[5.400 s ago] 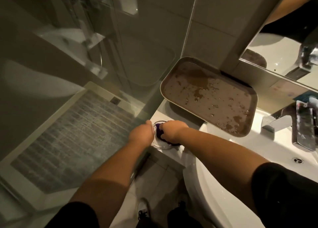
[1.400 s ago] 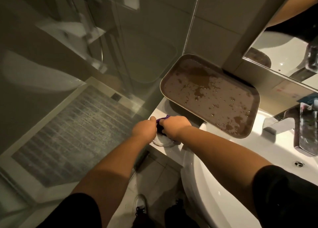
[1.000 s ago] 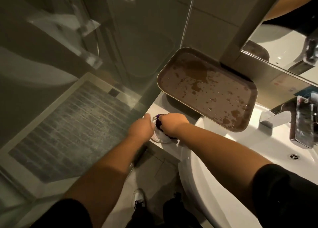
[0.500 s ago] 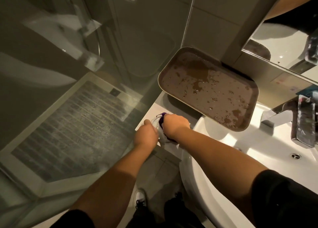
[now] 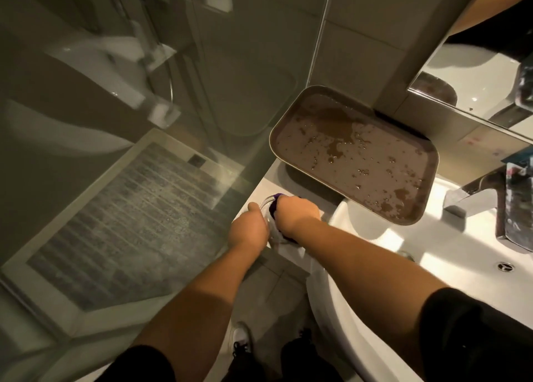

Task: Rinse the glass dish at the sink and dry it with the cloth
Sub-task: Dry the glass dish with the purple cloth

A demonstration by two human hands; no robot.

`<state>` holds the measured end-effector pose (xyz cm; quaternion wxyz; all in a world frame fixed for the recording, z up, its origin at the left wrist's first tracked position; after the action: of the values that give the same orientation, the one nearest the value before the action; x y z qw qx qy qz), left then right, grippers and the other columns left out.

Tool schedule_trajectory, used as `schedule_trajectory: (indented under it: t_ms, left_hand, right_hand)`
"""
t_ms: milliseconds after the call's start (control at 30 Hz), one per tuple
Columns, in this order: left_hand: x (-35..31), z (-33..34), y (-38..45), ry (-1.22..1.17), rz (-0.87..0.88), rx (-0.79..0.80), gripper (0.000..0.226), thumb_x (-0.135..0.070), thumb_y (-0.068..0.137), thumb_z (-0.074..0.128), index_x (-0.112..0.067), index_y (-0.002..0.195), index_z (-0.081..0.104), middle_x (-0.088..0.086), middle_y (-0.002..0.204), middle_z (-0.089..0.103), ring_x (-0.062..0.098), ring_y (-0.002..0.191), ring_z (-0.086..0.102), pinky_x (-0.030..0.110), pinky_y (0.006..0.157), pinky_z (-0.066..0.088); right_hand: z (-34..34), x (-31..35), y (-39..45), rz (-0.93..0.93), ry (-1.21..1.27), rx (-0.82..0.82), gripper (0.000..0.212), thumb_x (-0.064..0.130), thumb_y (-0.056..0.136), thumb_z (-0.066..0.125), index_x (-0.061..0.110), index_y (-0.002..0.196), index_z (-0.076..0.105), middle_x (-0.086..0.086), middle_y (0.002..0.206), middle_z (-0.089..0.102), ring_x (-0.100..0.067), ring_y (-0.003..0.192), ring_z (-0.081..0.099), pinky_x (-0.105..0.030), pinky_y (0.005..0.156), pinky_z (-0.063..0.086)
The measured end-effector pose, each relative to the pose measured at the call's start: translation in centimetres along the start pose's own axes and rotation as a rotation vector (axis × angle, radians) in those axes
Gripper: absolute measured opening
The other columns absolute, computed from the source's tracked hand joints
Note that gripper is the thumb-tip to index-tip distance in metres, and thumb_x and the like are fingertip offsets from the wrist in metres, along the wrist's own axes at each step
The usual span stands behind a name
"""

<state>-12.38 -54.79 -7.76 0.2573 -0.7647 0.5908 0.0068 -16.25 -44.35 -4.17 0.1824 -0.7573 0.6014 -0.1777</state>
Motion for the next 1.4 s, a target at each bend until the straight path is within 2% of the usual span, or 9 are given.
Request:
schedule_trajectory:
  t_ms: [133,400,533,667,733,867,967,1200,1400]
  left_hand:
    - [0.6,0.6,-0.7,-0.076,-0.058,-0.026,0.028,-0.020,0.097,0.040,-0.002,0.118,0.043,0.019,0.109,0.065,0.039,0.100,0.061,0.037,0.068,0.039]
    - [-0.4,-2.6,1.9,0.219,0.282,0.068,0.022,-0.023,0.098,0.037,-0.006,0.111,0.043,0.018,0.103,0.065,0.038,0.089,0.060,0.038,0.061,0.036]
    - [-0.5,-1.8,0.8,0.151,0.169,0.045,0.026,-0.016,0.095,0.040,-0.005,0.119,0.041,0.018,0.107,0.064,0.037,0.095,0.061,0.037,0.066,0.040]
    - [-0.5,-1.4,0.3,0.111,0.055,0.047,0.032,-0.015,0.093,0.041,-0.008,0.124,0.039,0.018,0.111,0.062,0.036,0.098,0.059,0.036,0.068,0.041]
    - [-0.5,-1.2,0.2,0.123,0.035,0.042,0.032,-0.014,0.093,0.041,-0.008,0.124,0.038,0.018,0.112,0.062,0.035,0.099,0.060,0.036,0.068,0.041]
    - [-0.4,-1.4,0.6,0.139,0.061,0.059,0.032,-0.011,0.092,0.039,-0.007,0.124,0.039,0.019,0.114,0.063,0.037,0.102,0.062,0.039,0.072,0.045]
    - [-0.4,-1.7,1.0,0.120,0.101,0.076,0.029,-0.014,0.092,0.041,-0.007,0.121,0.043,0.019,0.115,0.063,0.037,0.103,0.061,0.039,0.076,0.045]
    - [-0.1,-2.6,0.7,0.058,0.124,0.042,0.029,-0.024,0.100,0.037,-0.004,0.119,0.046,0.021,0.117,0.062,0.039,0.107,0.059,0.042,0.082,0.046]
    - [0.8,-4.7,-0.6,-0.239,0.153,-0.063,0.033,-0.029,0.099,0.035,-0.004,0.106,0.056,0.019,0.109,0.064,0.036,0.098,0.059,0.041,0.083,0.048]
  right_hand:
    - [0.4,0.1,-0.1,0.015,0.032,0.054,0.017,0.003,0.078,0.068,0.012,0.086,0.055,-0.001,0.065,0.051,-0.026,0.071,0.059,-0.035,0.063,0.047]
    - [-2.0,-0.4,0.4,-0.280,-0.201,0.136,0.017,0.024,0.093,0.053,0.024,0.108,0.061,-0.001,0.082,0.063,-0.025,0.076,0.061,-0.038,0.071,0.055]
    - [-0.9,0.1,-0.7,-0.042,-0.011,0.053,0.010,0.013,0.083,0.062,0.017,0.091,0.059,-0.001,0.070,0.056,-0.025,0.067,0.054,-0.034,0.060,0.044]
    - [-0.6,0.9,-1.9,0.115,0.220,0.100,0.028,0.001,0.066,0.074,0.016,0.063,0.051,-0.004,0.063,0.054,-0.022,0.056,0.053,-0.035,0.062,0.048]
    - [-0.7,0.2,-2.1,0.122,0.301,0.110,0.007,0.003,0.077,0.070,0.010,0.079,0.067,-0.009,0.077,0.065,-0.025,0.070,0.063,-0.037,0.072,0.055]
    - [-1.0,-2.0,-3.2,0.096,0.615,0.091,0.023,0.024,0.094,0.058,0.010,0.112,0.064,-0.011,0.103,0.065,-0.025,0.091,0.062,-0.033,0.082,0.052]
    - [-2.1,-3.1,-4.5,0.031,0.748,0.067,0.018,0.026,0.093,0.062,0.014,0.107,0.063,-0.010,0.102,0.068,-0.023,0.086,0.063,-0.032,0.075,0.053]
    - [-3.3,-3.7,-6.8,-0.029,0.720,0.050,0.021,0.024,0.092,0.064,0.016,0.111,0.064,-0.009,0.104,0.067,-0.026,0.093,0.065,-0.041,0.087,0.056]
    - [-4.6,-4.2,-9.2,-0.183,0.662,0.011,0.016,0.023,0.093,0.062,0.023,0.109,0.063,0.001,0.101,0.066,-0.018,0.090,0.063,-0.027,0.075,0.051]
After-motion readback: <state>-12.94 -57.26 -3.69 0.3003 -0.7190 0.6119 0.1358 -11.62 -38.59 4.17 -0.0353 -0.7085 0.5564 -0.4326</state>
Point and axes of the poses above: each hand's wrist, its own y-axis towards the middle knuckle, its own z-axis out of the palm, x = y × z, the point moved 3 cm from there along y, towards the middle knuckle
